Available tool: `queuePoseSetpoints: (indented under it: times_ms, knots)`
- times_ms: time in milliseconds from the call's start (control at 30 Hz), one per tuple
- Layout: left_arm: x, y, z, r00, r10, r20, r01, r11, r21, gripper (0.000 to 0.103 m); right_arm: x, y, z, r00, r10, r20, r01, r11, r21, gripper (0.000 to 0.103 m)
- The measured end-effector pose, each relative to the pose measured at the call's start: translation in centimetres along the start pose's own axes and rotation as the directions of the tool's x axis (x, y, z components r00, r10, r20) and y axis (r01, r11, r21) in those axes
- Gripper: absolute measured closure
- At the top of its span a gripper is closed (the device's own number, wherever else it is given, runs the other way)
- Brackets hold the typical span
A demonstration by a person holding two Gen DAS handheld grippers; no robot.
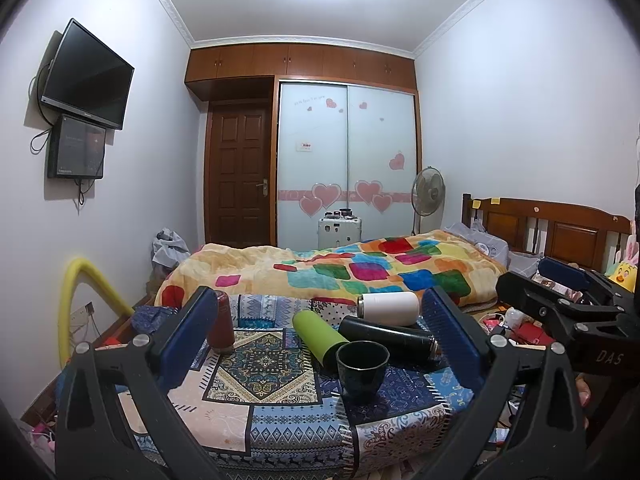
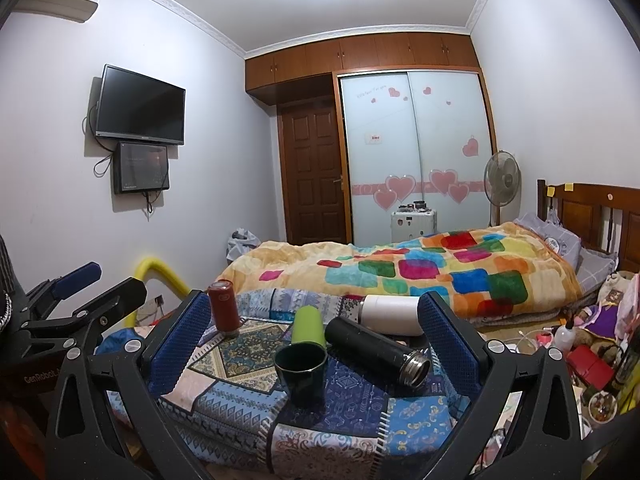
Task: Flip cup upright
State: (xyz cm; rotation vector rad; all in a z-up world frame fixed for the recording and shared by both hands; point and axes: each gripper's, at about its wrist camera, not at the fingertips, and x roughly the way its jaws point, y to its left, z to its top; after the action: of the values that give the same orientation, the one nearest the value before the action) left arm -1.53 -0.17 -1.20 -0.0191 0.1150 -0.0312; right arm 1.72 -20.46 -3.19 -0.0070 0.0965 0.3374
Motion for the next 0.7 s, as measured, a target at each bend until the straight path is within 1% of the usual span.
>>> queuePoseSetpoints:
  times_ms: [700]
  knots:
    - [-0.11,-0.08,-0.21,1.000,-0.025,-0.015,0.025,1.000,-0.008,0.000,-0.06,0.31,0.18,1.000,0.001,0.010,-0.001,1.000,-0.001,0.000]
